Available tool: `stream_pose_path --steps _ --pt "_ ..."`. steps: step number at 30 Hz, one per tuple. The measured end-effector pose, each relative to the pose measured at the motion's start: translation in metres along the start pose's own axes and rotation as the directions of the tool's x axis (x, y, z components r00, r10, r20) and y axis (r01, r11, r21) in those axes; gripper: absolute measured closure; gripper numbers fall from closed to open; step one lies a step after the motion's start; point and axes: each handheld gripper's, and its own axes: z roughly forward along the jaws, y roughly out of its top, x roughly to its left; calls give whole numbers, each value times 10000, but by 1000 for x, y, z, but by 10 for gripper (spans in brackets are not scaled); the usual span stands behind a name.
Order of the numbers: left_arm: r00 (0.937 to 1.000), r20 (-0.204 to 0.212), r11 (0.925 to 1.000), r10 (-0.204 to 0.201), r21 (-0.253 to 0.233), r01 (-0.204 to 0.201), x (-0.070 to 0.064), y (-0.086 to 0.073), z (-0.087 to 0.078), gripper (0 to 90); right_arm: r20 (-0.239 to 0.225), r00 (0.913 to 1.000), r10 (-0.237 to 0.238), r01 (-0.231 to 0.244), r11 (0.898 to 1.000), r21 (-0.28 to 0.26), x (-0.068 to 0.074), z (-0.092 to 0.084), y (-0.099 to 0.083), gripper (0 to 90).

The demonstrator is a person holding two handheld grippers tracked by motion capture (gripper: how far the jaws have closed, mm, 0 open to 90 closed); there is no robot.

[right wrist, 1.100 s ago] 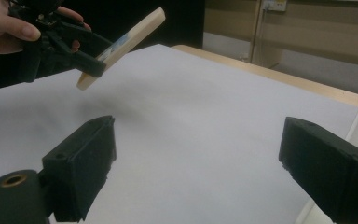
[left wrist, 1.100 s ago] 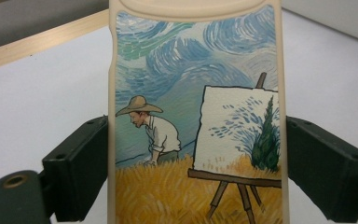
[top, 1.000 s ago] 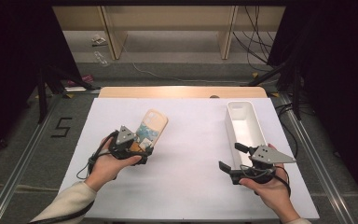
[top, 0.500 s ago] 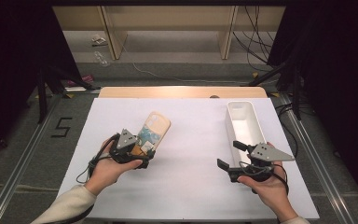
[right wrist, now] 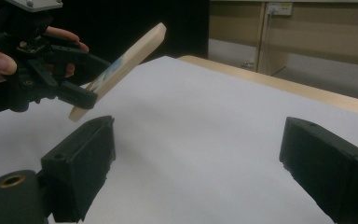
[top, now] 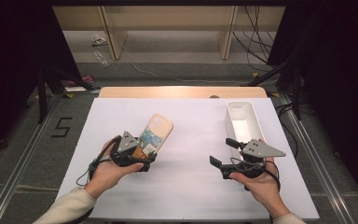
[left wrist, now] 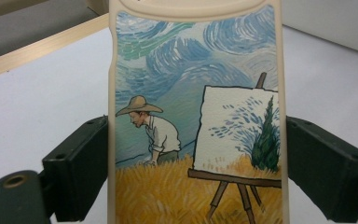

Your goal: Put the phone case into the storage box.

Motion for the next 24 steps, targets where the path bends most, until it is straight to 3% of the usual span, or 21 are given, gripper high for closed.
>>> stream_pose_path --steps 24 --pt "9990 334 9996 293 -66 -291 -12 1 1 116 -163 9997 184 -185 9998 -95 6 26 12 114"
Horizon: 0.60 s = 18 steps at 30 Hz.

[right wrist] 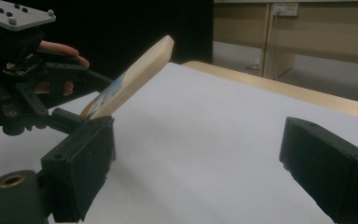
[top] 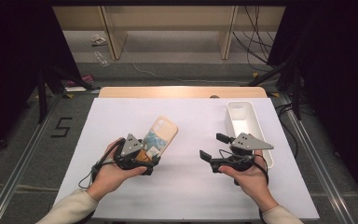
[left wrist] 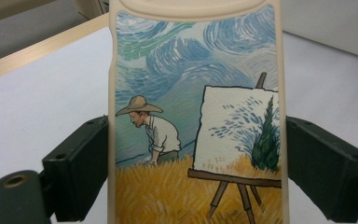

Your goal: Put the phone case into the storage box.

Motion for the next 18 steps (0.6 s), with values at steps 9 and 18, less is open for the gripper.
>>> stream_pose_path --steps 9,18 --pt "9999 124 9999 108 -17 -108 -6 0 2 116 -15 10000 -9 10 10000 50 0 6 3 114" --pt "9991 304 9996 295 -31 -294 -14 1 6 116 -27 10000 22 -22 10000 71 2 13 6 114"
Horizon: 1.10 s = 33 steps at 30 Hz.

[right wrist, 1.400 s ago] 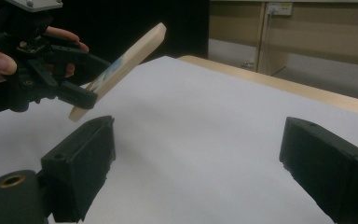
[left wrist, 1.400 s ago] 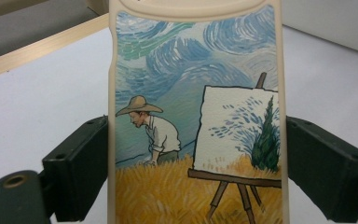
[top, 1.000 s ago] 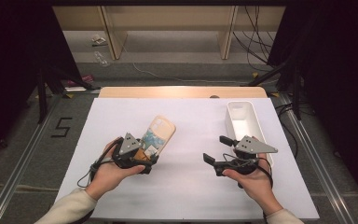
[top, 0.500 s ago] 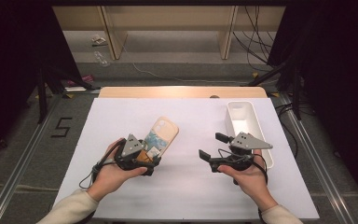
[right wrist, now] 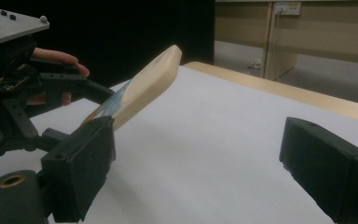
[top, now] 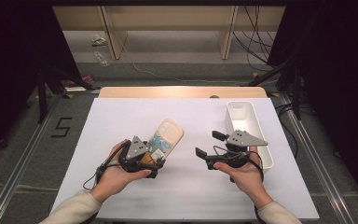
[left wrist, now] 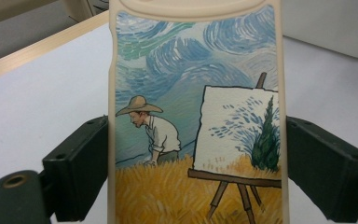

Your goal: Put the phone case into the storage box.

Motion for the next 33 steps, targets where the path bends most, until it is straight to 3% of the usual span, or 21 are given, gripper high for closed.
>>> stream_pose_path --steps 33 --pt "9966 582 9983 576 -40 -575 -28 2 13 116 -73 9995 294 -294 9996 32 -1 33 17 115"
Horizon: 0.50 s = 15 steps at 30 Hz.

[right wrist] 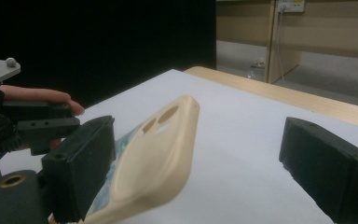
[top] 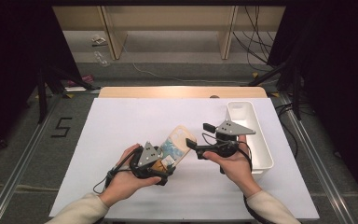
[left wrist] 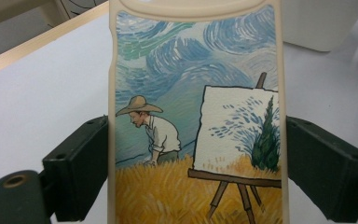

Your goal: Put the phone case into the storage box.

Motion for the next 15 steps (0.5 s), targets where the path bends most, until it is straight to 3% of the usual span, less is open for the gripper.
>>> stream_pose_path --steps 15 --pt "9993 238 9996 280 41 -282 -12 0 8 116 60 9996 273 -276 9975 646 3 25 2 132"
